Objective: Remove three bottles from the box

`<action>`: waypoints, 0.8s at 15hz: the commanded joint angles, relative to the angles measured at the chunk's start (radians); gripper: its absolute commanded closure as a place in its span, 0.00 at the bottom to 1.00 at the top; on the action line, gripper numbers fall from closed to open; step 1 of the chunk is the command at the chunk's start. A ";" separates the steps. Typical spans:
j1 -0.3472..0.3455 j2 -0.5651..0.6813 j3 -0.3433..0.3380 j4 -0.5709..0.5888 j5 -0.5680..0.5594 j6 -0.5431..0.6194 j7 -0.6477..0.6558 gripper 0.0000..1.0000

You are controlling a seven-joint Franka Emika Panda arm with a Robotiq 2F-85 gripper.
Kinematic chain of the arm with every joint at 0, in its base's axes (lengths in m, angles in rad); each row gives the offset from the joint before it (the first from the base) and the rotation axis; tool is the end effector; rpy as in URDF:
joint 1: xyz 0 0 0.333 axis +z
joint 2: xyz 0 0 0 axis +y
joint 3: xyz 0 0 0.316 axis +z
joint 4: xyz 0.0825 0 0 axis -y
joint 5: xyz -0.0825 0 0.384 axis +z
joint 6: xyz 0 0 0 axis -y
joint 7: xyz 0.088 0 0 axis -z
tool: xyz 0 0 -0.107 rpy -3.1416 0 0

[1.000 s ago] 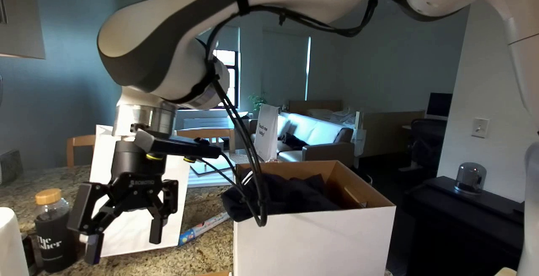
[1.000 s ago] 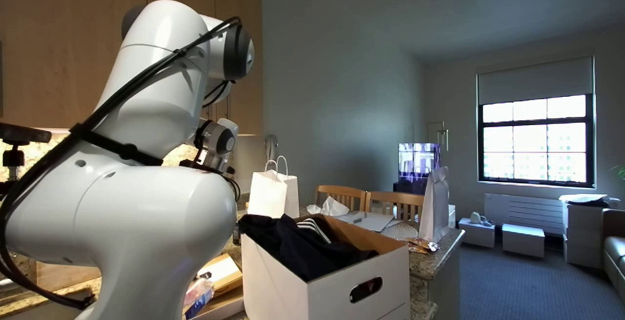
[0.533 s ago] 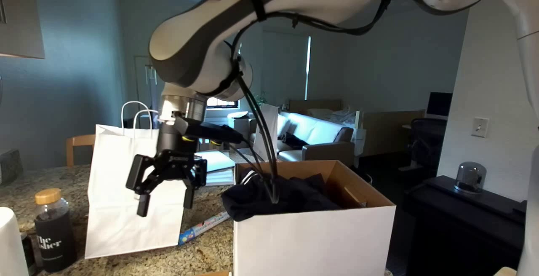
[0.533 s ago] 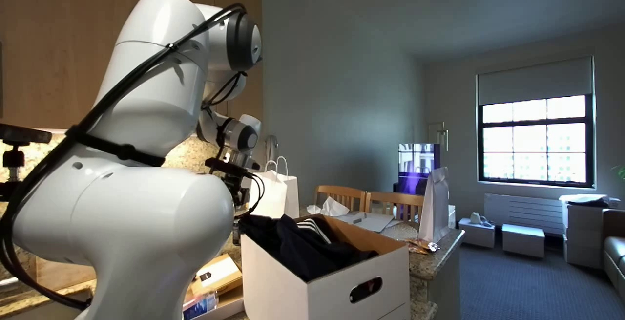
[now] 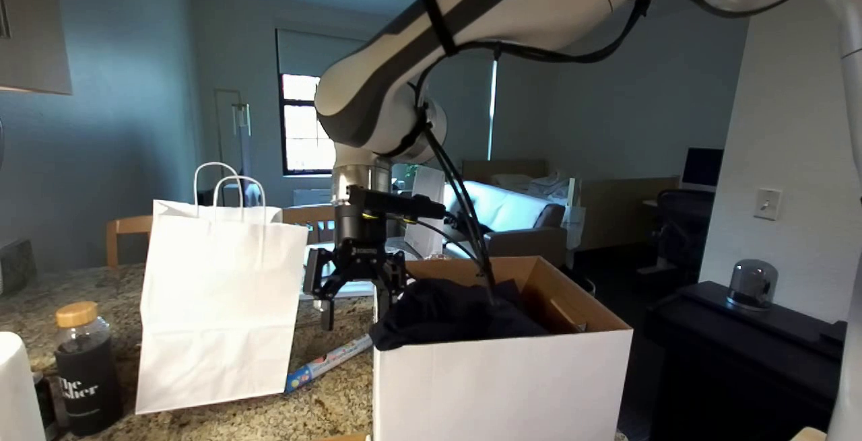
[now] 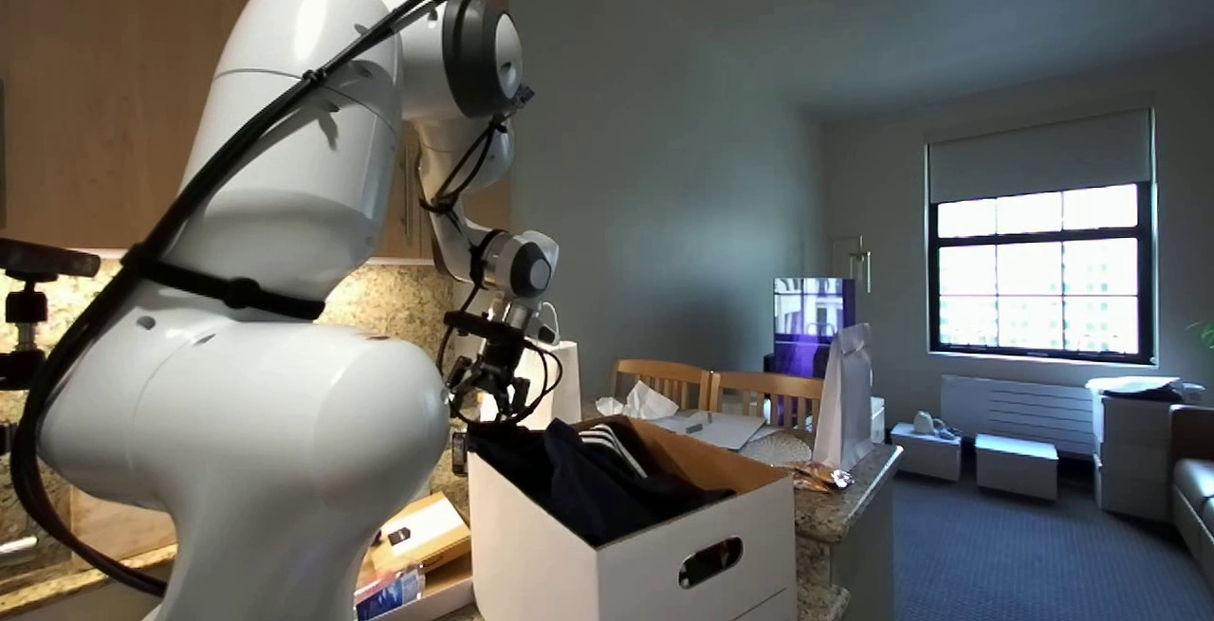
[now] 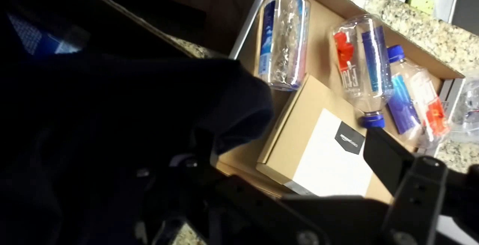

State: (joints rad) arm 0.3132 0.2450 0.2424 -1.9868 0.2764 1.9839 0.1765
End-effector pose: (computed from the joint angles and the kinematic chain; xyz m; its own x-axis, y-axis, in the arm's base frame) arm 0.4782 0.3125 0.3304 0.9185 0.2570 -0.3005 0.1944 -0.9553 -0.2229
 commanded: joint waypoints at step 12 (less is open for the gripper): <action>-0.156 -0.040 -0.095 -0.136 0.200 -0.191 -0.065 0.00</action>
State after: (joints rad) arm 0.2134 0.1968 0.1727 -2.0796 0.3940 1.7629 0.1752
